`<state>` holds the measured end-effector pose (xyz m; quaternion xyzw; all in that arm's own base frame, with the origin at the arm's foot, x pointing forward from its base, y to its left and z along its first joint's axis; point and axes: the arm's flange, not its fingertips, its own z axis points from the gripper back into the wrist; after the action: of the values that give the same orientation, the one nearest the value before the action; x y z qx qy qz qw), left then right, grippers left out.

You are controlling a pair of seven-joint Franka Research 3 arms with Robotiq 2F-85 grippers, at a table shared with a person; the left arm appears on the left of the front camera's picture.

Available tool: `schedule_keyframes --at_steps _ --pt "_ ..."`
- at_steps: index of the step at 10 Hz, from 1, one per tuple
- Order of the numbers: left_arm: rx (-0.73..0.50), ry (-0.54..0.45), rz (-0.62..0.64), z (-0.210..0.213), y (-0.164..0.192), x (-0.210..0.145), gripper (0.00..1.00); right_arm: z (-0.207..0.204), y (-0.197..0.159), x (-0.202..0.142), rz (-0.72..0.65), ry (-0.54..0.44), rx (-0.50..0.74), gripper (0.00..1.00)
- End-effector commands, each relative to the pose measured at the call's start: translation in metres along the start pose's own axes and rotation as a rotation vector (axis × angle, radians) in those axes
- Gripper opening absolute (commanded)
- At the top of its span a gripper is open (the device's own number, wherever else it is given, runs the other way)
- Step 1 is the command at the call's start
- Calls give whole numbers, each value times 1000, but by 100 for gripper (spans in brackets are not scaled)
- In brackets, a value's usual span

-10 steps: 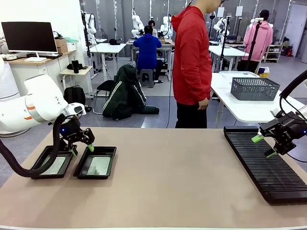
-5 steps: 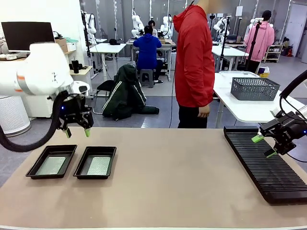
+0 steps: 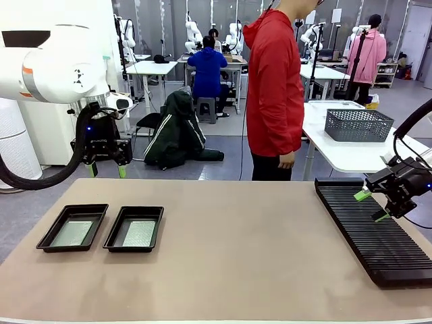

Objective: Inspect and transfer BCBs to ESD trays.
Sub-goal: Pick up the ESD tray and place it on the left side of the table.

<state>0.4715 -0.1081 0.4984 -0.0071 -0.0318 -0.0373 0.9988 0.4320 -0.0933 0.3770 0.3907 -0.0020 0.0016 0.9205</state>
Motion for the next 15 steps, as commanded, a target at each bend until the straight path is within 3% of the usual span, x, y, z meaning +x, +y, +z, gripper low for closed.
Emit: schedule_keyframes --at_steps 1,15 --pt "1 -2 2 -5 1 0 78 0 2 -2 0 -6 0 100" --pt "1 -2 2 -5 1 0 78 0 2 -2 0 -6 0 100"
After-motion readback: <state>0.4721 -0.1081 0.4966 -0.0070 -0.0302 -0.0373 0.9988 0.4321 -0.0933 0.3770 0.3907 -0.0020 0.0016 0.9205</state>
